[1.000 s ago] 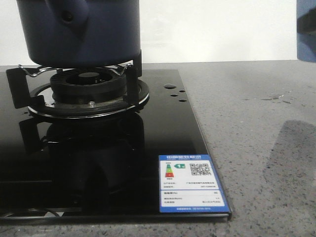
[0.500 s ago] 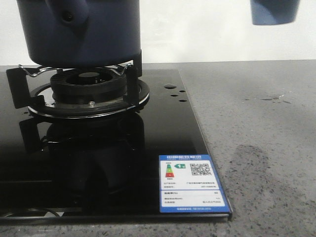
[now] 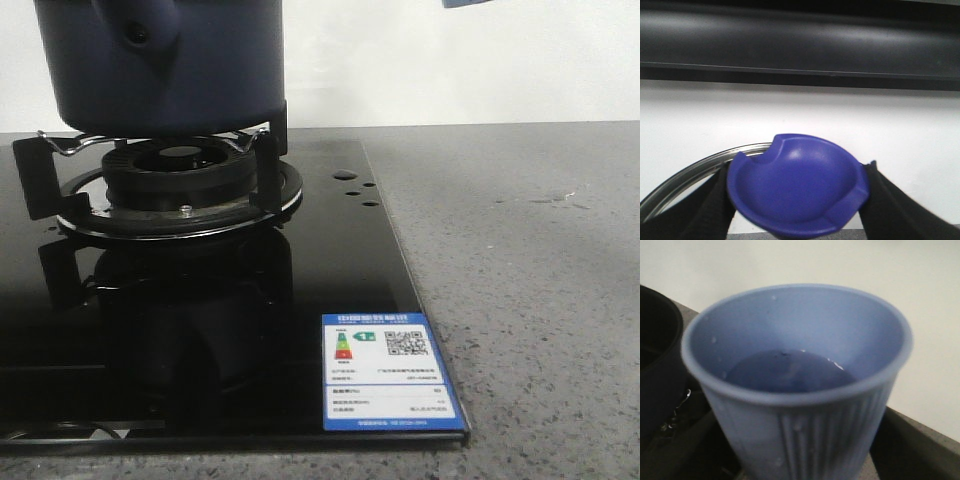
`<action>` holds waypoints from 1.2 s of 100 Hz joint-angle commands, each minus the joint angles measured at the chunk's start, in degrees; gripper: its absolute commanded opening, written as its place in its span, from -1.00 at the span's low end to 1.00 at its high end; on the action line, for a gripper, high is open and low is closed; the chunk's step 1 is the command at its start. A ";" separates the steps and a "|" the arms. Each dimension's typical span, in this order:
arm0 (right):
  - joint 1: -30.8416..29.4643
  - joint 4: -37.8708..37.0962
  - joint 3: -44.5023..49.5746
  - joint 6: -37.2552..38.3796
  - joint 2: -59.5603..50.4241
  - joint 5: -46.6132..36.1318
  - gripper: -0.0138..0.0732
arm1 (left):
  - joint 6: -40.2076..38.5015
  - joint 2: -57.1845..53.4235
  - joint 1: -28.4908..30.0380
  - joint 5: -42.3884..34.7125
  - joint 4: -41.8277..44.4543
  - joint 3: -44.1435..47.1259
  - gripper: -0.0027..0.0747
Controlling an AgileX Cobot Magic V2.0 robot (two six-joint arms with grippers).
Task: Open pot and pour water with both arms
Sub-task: 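Tilt the cup over the open pot with the right gripper to pour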
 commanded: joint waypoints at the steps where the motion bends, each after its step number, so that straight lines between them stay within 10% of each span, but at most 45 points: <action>1: 1.33 -3.22 -4.34 -0.23 -0.81 -3.45 0.14 | 0.01 -1.17 0.17 -6.76 0.07 -2.05 0.03; 120: 19.91 -50.42 -25.22 -1.34 16.28 21.31 0.14 | 0.01 -1.17 0.17 -5.96 0.07 -2.05 0.03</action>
